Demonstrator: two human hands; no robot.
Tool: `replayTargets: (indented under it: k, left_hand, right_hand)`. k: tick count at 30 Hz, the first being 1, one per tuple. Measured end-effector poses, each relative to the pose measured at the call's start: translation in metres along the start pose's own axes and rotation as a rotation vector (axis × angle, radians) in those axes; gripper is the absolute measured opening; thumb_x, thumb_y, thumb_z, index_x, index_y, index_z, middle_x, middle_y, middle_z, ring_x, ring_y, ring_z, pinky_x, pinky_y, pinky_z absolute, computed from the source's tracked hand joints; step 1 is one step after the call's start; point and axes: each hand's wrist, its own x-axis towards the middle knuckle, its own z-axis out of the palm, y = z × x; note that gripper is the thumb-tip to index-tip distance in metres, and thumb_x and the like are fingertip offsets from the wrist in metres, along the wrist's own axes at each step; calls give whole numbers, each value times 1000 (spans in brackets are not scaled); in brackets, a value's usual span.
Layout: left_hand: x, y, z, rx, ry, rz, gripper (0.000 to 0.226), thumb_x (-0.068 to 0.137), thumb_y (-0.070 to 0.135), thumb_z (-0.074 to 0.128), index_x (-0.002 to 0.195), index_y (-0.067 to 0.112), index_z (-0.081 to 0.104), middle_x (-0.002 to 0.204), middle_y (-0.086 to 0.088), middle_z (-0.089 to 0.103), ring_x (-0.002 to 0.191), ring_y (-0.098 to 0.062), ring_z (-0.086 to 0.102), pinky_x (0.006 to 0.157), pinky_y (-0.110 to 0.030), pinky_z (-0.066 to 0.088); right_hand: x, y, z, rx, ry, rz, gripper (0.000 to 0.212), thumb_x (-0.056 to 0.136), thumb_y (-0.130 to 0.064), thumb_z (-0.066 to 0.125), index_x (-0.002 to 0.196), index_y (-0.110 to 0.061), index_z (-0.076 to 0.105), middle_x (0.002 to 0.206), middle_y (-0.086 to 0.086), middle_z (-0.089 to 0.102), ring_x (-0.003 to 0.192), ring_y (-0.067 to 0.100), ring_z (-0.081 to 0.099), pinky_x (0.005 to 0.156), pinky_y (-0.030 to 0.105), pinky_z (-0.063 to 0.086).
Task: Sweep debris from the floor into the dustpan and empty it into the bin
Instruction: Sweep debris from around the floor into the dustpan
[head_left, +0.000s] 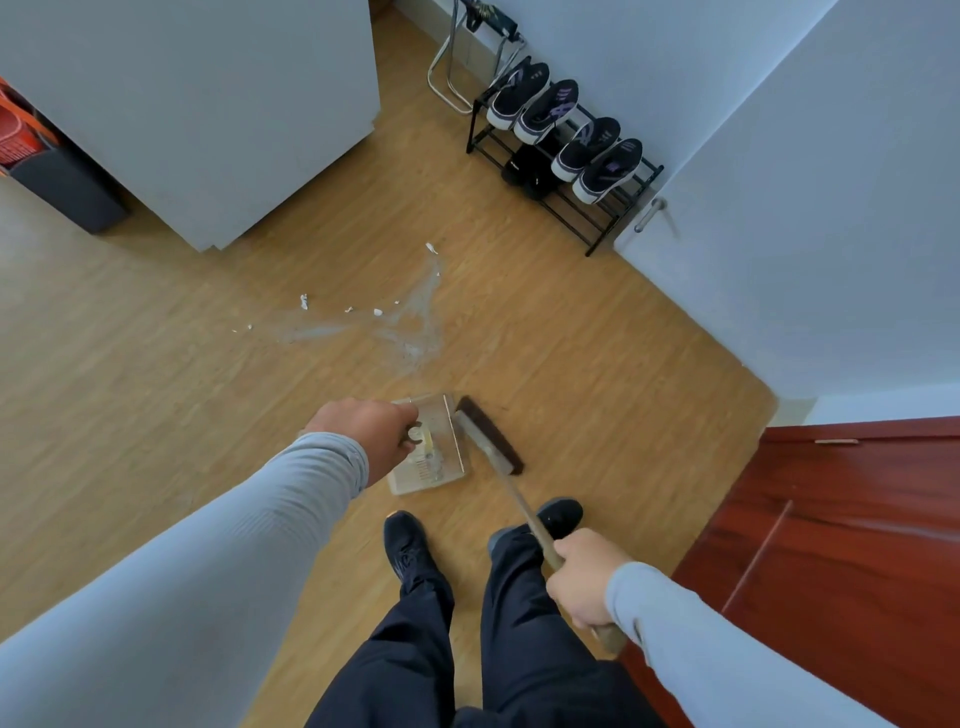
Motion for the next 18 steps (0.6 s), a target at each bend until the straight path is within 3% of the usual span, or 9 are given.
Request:
replayTargets:
  k: [2,4,9,14,16,18]
  left_hand:
    - [-1,0,-1,5,2,-1,19,97,51,46,108,36,52,80,11,64,66,-16,61,49,-29,42]
    - [-3,0,-1,3,-2,-3,20,97,50,45,112,38,51,84,10,67,70,-18,64,51,-30,47]
    - [-21,-9,1,-23,-38,-27,18,97,48,46,109,35,52,86,10,66,74,-18,64,61,-32,53]
    - [-49,-25,8,-83,-69,-98,17,98,49,44,102,33,52,80,10,63,69,-15,63,57,-30,51]
    - [-56,-28,12,-112,-70,-158,18,98,50,43,100,34,50,78,11,62,66,-15,62,53,-28,46]
    - [-62,-30,20,-127,-61,-196,17,98,50,43,99,35,50,77,11,62,66,-15,62,51,-27,44]
  right_hand:
    - [-7,8,-11,63,-81,-37,55,86,-7,48,141,-14,51,61,3,55,47,15,52,54,29,57]
    - [-17,35,-32,189,-107,-44,72,89,-8,51,156,-24,32,53,2,53,39,12,44,41,23,43]
    - [-51,101,-79,485,-50,-22,72,88,-5,59,155,-20,35,64,11,55,42,16,41,40,24,35]
    - [-41,81,-73,384,82,-35,79,84,-7,54,157,-26,30,62,10,57,41,18,42,42,24,36]
    - [-19,52,-62,239,128,-32,72,89,-8,50,156,-21,31,61,10,57,44,18,47,42,25,42]
    - [1,24,-46,100,151,-21,54,91,-8,48,145,-12,46,65,10,61,48,20,54,49,26,49]
